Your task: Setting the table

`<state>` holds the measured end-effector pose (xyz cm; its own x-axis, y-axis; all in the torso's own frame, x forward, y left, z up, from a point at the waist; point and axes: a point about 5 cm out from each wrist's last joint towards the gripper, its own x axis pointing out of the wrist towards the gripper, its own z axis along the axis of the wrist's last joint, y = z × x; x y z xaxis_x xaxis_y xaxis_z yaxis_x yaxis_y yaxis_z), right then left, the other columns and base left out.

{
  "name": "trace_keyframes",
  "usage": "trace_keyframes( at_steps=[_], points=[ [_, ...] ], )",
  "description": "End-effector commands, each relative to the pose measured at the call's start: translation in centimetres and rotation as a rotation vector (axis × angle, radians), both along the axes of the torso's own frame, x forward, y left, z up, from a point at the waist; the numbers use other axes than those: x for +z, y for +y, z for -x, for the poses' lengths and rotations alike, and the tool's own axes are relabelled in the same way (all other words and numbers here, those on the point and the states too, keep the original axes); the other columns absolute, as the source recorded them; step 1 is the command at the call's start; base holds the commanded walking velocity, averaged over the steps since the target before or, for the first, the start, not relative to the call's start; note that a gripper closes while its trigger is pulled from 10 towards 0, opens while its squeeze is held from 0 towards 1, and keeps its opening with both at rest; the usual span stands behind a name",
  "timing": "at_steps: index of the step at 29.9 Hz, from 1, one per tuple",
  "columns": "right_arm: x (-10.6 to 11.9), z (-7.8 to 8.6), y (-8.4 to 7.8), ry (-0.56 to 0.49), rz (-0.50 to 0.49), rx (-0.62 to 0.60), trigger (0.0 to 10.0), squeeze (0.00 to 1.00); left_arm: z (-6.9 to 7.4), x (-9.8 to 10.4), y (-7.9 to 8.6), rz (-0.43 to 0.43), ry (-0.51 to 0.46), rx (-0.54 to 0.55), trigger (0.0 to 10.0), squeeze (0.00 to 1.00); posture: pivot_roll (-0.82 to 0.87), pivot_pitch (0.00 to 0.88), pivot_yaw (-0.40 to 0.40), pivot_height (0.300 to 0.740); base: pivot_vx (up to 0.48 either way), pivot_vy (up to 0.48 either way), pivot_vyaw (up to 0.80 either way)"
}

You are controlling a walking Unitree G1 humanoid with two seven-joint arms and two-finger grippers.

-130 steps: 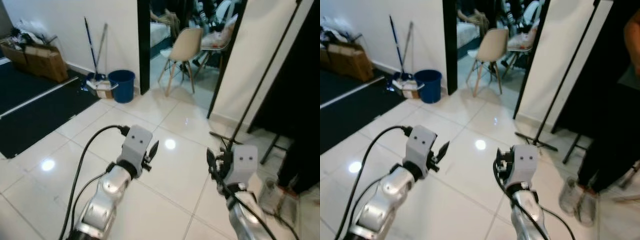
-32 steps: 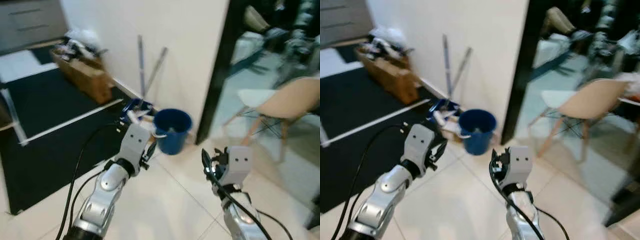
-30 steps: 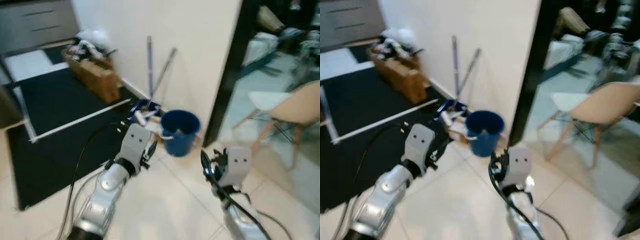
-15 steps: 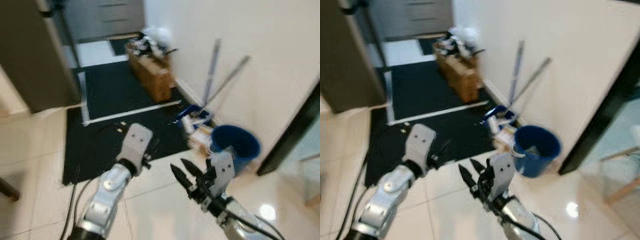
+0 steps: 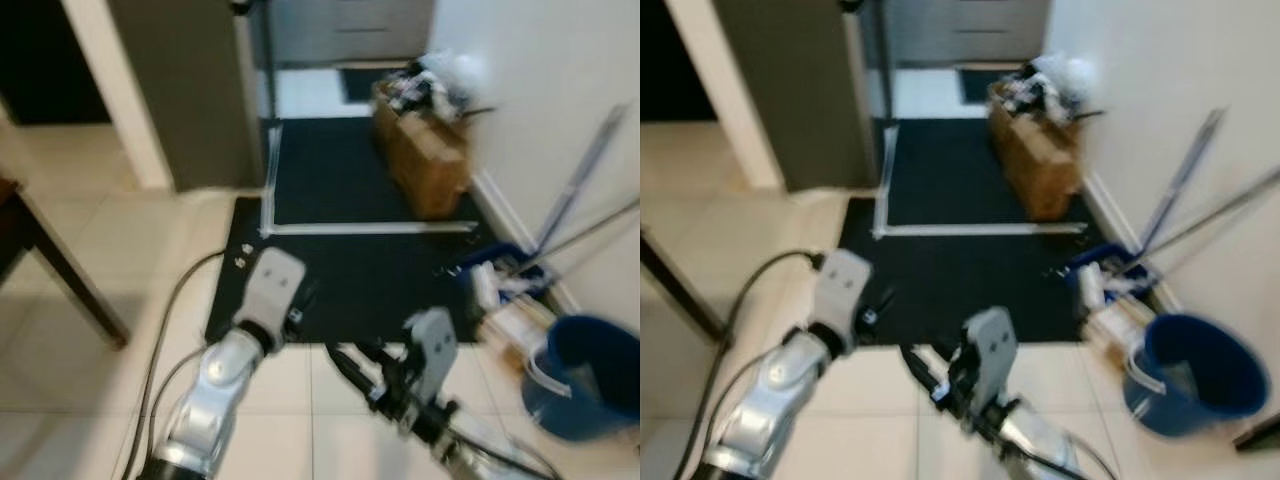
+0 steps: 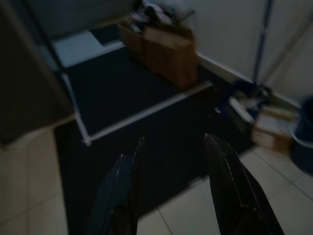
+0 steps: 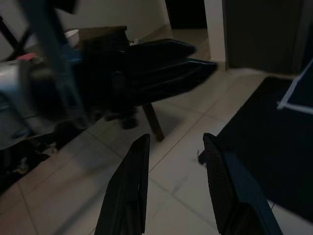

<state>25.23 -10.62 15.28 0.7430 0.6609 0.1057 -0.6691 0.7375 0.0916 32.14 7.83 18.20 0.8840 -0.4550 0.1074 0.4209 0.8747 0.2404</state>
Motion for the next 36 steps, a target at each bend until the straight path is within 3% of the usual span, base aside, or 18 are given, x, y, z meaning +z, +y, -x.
trace_keyframes(
  at_steps=[1, 13, 23, 29, 36],
  points=[
    [-0.3, 0.4, 0.6, 0.024, -0.017, 0.034, 10.0, 0.00, 0.0, -0.6, 0.7, -0.010, 0.033, 0.022, 10.0, 0.00, 0.04, 0.117, 0.090, 0.740, 0.000, 0.000, 0.80],
    [-0.4, 0.1, 0.1, 0.032, -0.019, -0.014, 10.0, 0.00, 0.4, -0.7, 0.7, 0.027, 0.065, 0.011, 10.0, 0.00, 0.05, 0.122, 0.093, 0.740, 0.000, 0.000, 0.80],
    [-0.1, -1.6, -1.5, 0.057, -0.125, -0.196, 10.0, 0.00, 0.3, -0.7, 0.7, 0.030, 0.079, 0.015, 10.0, 0.00, 0.05, 0.115, 0.091, 0.740, 0.000, 0.000, 0.00],
    [-0.2, -1.9, -1.6, 0.068, -0.126, -0.236, 10.0, 0.00, 0.2, -0.7, 0.7, 0.022, 0.080, 0.021, 10.0, 0.00, 0.04, 0.111, 0.090, 0.740, 0.000, 0.000, 0.00],
    [-0.5, -2.3, -1.8, 0.077, -0.107, -0.282, 10.0, 0.00, 0.2, -0.7, 0.8, 0.015, 0.081, 0.026, 10.0, 0.00, 0.05, 0.109, 0.088, 0.740, 0.000, 0.000, 0.80]
  ],
)
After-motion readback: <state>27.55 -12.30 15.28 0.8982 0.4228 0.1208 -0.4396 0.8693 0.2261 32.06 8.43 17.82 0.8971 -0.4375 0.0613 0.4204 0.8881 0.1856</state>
